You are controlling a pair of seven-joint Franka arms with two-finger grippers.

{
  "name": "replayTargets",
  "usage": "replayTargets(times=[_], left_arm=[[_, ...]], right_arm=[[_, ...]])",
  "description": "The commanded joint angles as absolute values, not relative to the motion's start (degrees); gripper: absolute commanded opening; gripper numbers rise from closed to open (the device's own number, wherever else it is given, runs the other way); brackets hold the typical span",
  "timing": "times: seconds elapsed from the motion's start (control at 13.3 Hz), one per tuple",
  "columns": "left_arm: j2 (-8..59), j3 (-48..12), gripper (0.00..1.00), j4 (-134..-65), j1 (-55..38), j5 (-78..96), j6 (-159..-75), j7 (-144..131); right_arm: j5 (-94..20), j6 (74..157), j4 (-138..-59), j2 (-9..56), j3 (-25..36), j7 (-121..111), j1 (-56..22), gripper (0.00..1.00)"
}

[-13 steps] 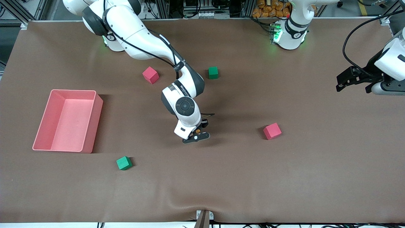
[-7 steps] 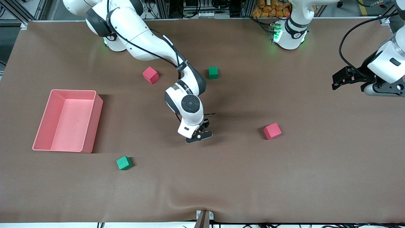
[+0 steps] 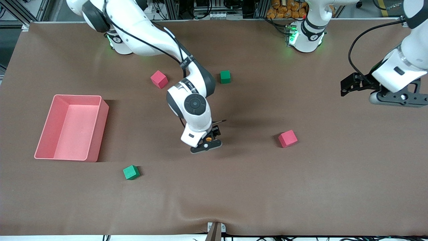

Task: Place and upright button with both arms
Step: 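Carry the button to mid-table and lower it with the right gripper, then open the right gripper and withdraw while the left gripper approaches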

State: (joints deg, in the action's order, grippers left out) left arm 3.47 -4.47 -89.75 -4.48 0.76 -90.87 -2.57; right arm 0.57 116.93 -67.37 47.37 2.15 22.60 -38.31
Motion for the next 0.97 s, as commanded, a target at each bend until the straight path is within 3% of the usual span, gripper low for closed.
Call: replayTargets(times=[0.0,0.38,0.9], left_arm=[[6.15,-4.57,1.00,-89.03,-3.61,2.62,-90.18,-1.68],[11.58,-4.83,1.00,-87.90,-7.54,3.96,-90.18,-9.92],[23.63,-4.40,1.00,-77.18,-18.18,2.29,-86.84,-21.87]], right_arm=[[1.49,107.52,-68.99,41.15,1.49,17.61,-35.78,1.00],[1.49,100.32,-74.34,31.57,1.49,8.46,-28.32,1.00],[1.76,96.86,-86.56,15.50,1.67,5.98,-13.38,1.00]])
